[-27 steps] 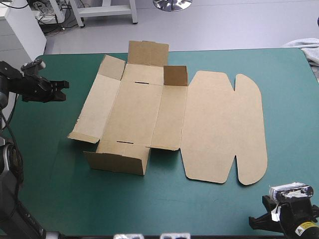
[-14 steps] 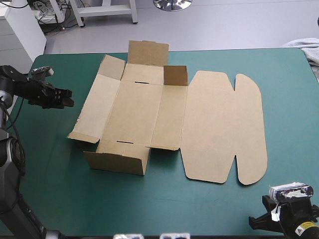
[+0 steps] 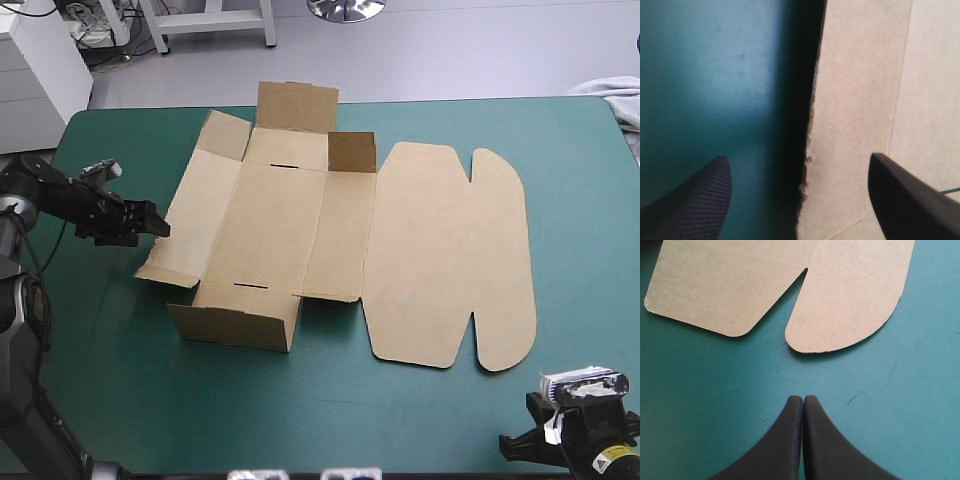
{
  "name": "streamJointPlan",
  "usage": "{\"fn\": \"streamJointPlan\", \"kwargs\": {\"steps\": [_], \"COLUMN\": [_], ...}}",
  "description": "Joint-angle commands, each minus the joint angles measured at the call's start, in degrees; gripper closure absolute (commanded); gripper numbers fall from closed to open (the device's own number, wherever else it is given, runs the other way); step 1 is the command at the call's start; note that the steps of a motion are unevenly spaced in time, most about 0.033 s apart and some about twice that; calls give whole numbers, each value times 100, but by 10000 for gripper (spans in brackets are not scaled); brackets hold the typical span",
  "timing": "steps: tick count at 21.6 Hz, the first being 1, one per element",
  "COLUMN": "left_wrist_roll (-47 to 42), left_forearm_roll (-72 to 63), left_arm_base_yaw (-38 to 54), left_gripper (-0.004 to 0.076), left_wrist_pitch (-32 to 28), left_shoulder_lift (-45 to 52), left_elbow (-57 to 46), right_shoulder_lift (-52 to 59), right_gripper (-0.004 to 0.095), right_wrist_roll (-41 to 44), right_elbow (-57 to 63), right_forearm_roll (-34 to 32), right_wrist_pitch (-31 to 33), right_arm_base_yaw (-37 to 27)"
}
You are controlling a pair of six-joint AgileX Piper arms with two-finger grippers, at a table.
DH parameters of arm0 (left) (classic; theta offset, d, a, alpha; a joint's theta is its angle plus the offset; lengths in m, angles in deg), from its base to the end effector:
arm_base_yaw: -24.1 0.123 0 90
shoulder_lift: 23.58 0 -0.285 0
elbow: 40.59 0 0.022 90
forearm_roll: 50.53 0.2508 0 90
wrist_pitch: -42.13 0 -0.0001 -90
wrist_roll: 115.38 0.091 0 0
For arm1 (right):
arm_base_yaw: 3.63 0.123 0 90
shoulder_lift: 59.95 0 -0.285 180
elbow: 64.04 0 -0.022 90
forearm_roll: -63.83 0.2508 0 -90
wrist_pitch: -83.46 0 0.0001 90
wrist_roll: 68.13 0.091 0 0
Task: Fold the box
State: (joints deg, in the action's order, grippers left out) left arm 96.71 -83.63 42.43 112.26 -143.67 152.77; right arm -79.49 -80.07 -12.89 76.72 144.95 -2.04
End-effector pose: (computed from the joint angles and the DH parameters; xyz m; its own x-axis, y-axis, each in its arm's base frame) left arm 0.3928 0.0809 0.2409 -0.9600 -0.0149 -0.2795 0.1149 0.8896 -0.4420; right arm 0.0270 0.0186 0.2627 -0.6426 -0.1154 -0.7575 -0.2389 0.9695 0.0550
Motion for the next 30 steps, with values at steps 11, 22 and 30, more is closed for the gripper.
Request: {"fn": "streamJointPlan", "kwargs": {"steps": [11, 22, 30], "left_wrist_roll": [204, 333, 333], "left_forearm_roll": [-748, -709, 1083], "left_arm_base_yaw": [-559, -985, -1447], "left_gripper": [179, 642, 734], "left_wrist_pitch": [413, 261, 150], "left_shoulder_lift": [17, -67, 154], "left_elbow": [-21, -11, 938], "right_shoulder_lift": [-68, -68, -68], "right_gripper": [921, 921, 921], "right_wrist_roll": [-38, -38, -38], "right_elbow": [-146, -146, -146], "right_forearm_roll": [66, 66, 66], "right_wrist_pitch": [-324, -324, -324], "right_arm_base_yaw": [17, 17, 17]}}
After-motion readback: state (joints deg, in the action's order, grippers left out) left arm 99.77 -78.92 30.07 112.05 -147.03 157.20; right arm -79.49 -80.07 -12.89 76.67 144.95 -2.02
